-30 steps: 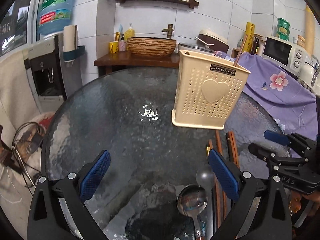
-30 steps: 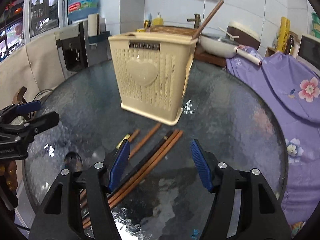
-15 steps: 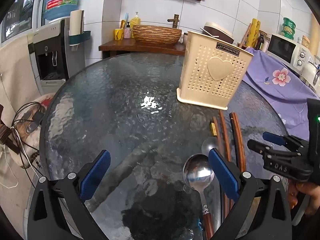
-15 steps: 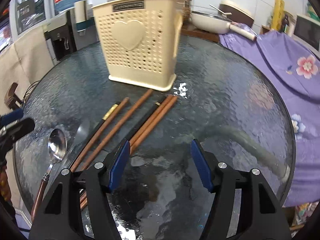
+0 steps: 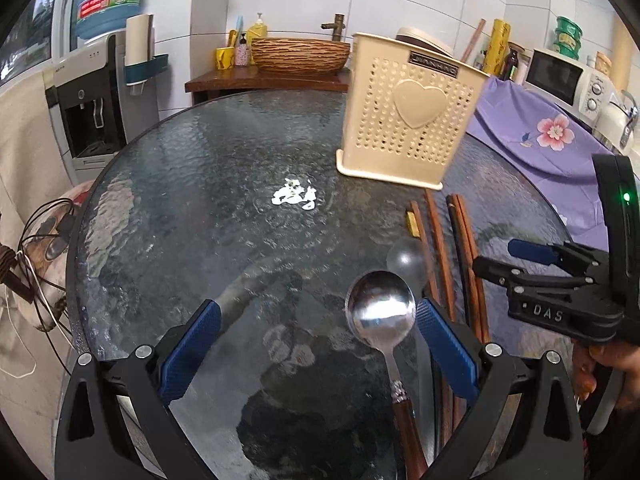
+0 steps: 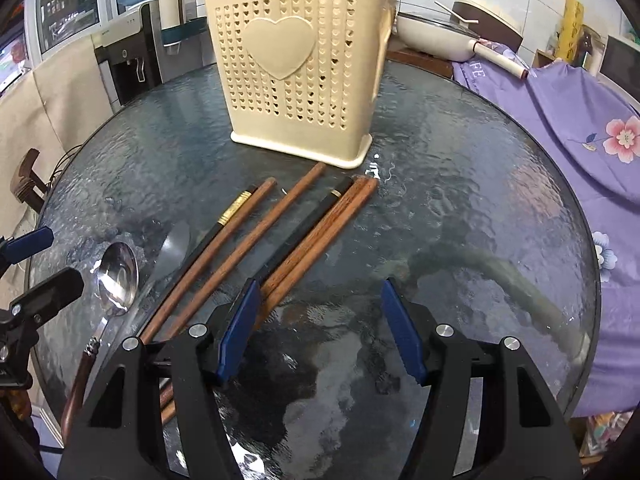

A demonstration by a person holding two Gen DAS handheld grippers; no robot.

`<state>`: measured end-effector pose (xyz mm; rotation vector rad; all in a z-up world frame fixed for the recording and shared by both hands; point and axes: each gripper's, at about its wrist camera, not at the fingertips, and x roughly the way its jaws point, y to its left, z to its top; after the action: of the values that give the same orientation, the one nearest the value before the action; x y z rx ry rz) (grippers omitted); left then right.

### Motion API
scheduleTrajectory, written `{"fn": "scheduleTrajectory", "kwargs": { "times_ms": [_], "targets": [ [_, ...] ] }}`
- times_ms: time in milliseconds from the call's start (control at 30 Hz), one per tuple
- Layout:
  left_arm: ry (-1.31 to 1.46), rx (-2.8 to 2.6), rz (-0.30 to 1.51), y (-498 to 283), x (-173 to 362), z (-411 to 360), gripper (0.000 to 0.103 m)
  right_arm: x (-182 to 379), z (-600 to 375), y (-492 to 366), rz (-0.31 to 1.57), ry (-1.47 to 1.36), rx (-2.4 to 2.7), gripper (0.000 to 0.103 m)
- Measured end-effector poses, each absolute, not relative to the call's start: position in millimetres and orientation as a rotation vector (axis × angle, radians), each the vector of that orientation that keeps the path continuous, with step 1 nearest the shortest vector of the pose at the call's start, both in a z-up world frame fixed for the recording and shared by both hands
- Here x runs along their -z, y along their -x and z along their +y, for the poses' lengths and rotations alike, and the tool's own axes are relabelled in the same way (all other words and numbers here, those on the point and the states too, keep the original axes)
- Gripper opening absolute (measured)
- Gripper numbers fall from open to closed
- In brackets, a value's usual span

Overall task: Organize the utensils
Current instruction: 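Grasp the wooden-handled spoon with the left tool while the right tool grasps another chopstick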

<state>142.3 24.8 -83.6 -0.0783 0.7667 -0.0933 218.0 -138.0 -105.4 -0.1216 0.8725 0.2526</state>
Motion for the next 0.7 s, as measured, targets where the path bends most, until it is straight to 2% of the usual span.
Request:
{"fn": "scheduleTrajectory", "kwargs": {
  "times_ms": [233,333,400,700],
  "targets": [
    [0.042,0.138,0.803,-137.6,92.8,10.0,0.093,112.8,-164.1,-215.6,0.917,0.104,-0.234,0.063],
    [0.028,0.146,0.82,-136.6,98.3,7.2,0.088,112.2,-168.5,-216.4,0.924,0.063,-0.237,0.063],
    [0.027,0.153,0.833,-136.4,101.2,7.2,0.08,110.5,-169.7,-218.2,0.93,0.017,-0.257,0.063],
    [-0.018,0.149,0.853,-135.4,103.1,2.5,0.069,107.2,-145.5,-222.8,0.94,0.008,-0.296,0.063]
  ]
}}
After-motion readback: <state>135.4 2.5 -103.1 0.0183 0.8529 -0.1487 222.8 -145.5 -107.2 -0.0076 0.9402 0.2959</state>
